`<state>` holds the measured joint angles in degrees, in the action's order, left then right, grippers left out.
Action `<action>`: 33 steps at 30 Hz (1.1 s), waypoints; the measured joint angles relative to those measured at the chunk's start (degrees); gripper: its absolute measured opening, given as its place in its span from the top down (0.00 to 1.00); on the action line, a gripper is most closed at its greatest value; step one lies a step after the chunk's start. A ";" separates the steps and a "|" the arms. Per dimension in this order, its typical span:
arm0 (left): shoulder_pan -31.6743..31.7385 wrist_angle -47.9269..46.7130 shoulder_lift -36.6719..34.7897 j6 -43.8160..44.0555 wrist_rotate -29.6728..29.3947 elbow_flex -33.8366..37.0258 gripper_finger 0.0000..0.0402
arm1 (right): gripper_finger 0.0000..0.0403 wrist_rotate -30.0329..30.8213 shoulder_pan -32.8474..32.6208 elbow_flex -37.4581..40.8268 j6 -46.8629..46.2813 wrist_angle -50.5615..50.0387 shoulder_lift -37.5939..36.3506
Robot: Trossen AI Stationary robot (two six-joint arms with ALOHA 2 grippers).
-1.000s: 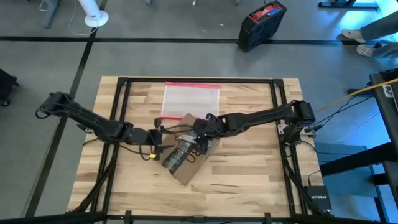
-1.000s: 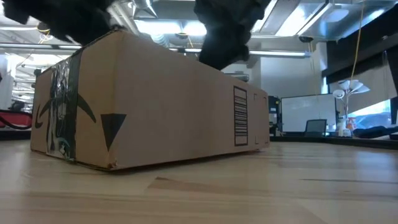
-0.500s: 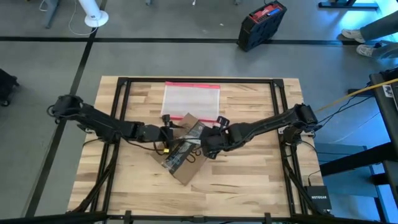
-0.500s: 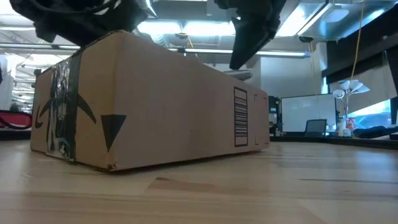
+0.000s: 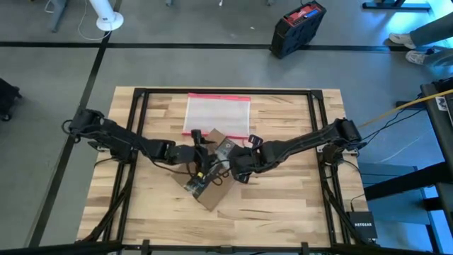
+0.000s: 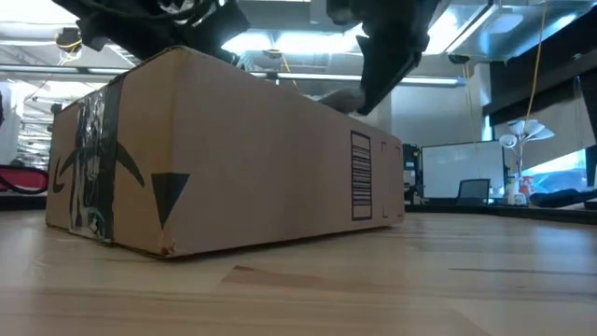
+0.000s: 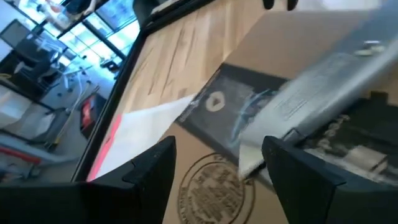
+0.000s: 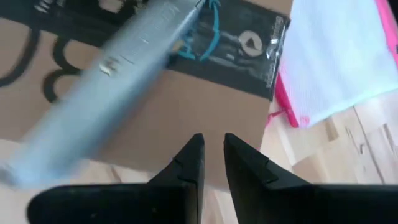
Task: Unpack boxes
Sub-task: Open the cardboard box using the gray cutter
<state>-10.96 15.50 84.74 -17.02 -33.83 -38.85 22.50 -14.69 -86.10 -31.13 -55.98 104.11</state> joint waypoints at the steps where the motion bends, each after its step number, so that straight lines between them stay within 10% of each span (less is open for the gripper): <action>1: 0.20 -0.33 -0.08 -0.52 -0.20 -0.19 0.41 | 0.87 -0.35 0.02 0.05 -0.06 0.18 0.01; 33: -1.63 -13.22 -0.03 5.08 3.23 -7.13 0.41 | 0.87 -5.52 -2.98 6.38 4.43 25.09 0.03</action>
<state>-12.59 2.28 84.71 -11.94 -30.61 -45.98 16.98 -17.67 -79.72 -26.70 -30.89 104.14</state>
